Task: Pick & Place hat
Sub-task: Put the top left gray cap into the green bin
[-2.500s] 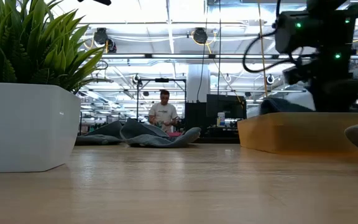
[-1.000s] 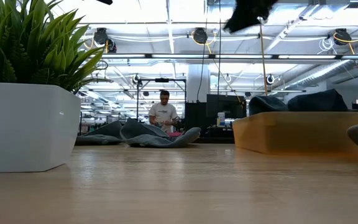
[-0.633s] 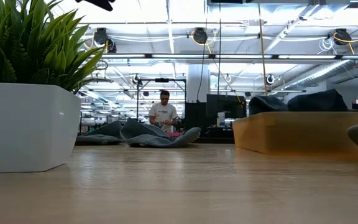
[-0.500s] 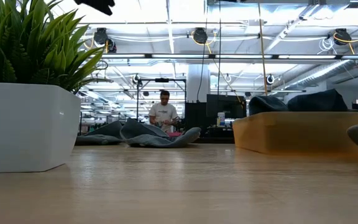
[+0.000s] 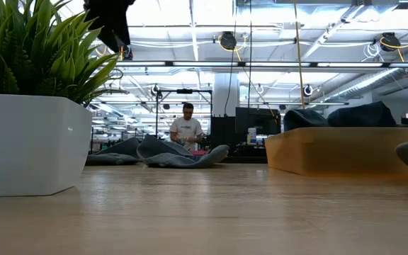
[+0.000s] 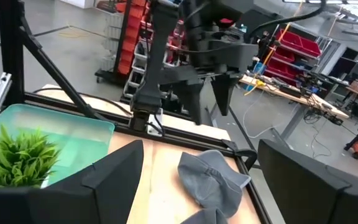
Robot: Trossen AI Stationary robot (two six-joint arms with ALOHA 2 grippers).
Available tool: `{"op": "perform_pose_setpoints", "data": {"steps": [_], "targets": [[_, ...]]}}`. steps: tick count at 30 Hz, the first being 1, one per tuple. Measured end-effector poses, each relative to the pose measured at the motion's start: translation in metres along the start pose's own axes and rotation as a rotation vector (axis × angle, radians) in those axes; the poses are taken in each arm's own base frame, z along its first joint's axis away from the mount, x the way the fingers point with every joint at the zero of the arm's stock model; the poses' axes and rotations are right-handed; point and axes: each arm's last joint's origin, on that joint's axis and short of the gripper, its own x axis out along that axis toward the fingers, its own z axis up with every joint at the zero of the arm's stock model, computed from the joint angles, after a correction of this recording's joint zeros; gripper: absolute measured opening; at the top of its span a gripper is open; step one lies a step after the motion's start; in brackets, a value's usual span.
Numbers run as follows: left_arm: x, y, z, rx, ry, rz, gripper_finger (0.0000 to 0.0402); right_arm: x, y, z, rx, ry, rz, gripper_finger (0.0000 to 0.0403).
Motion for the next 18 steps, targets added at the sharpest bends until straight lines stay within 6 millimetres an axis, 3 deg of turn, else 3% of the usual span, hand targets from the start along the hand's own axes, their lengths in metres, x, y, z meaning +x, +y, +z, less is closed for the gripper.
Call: {"op": "perform_pose_setpoints", "data": {"steps": [8, 18], "targets": [[0.023, 0.031, 0.004, -0.258, 0.119, 0.186, 0.0339, 0.000, 0.000, -0.001, 0.000, 0.013, 0.003, 0.0304], [0.072, 0.057, 0.025, -0.234, 0.172, 0.261, 0.0322, -0.001, 0.005, -0.010, -0.014, 0.113, 0.044, 0.0304]]}}
